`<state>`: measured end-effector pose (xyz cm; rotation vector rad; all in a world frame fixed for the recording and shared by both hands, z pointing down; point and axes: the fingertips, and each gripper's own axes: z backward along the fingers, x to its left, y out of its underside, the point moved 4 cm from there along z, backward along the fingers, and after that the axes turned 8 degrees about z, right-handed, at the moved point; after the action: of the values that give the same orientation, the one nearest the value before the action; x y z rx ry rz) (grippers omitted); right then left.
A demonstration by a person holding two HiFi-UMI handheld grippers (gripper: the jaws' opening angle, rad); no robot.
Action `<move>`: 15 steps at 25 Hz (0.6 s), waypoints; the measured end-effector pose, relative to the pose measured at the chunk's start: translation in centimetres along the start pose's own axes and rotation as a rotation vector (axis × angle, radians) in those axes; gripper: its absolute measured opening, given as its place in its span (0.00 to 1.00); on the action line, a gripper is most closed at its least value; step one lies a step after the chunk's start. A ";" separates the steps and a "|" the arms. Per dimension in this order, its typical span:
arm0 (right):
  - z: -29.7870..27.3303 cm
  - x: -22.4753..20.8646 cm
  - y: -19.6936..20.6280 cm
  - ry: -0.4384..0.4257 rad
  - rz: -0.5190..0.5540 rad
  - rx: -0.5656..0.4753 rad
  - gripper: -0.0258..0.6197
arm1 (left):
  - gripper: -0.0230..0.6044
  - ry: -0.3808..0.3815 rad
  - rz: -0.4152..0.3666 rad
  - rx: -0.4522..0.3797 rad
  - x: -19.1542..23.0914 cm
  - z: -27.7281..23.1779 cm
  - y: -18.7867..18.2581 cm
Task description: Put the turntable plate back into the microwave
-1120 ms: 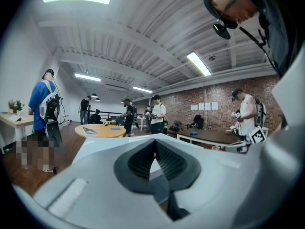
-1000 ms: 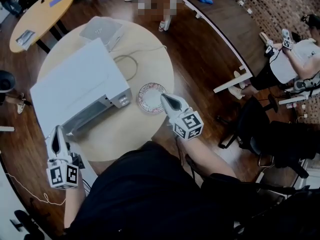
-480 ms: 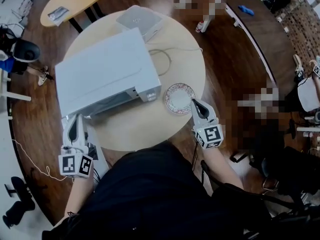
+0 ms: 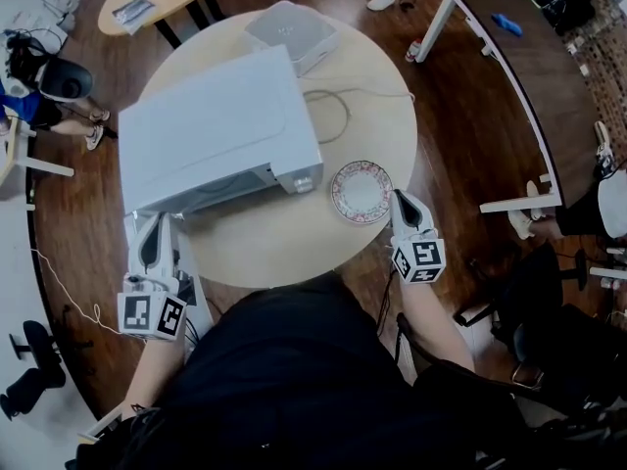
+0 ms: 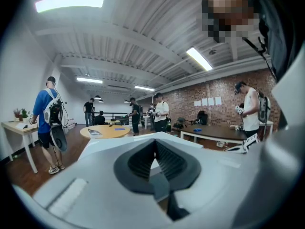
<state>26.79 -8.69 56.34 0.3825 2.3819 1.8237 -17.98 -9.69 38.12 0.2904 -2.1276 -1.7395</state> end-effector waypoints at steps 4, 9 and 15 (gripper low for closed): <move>-0.2 -1.6 3.0 0.042 -0.048 0.109 0.04 | 0.04 -0.009 -0.010 -0.005 -0.3 -0.1 -0.5; -0.6 -2.5 5.7 0.037 -0.109 0.184 0.04 | 0.04 -0.026 -0.002 0.006 -0.5 -0.2 -0.4; -2.0 -2.8 6.8 0.027 -0.137 0.215 0.17 | 0.04 -0.039 0.003 0.003 -0.7 -0.8 -1.5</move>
<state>29.89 -9.62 63.24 0.2094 2.5611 1.5305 -17.12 -10.48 36.70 0.2563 -2.1572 -1.7539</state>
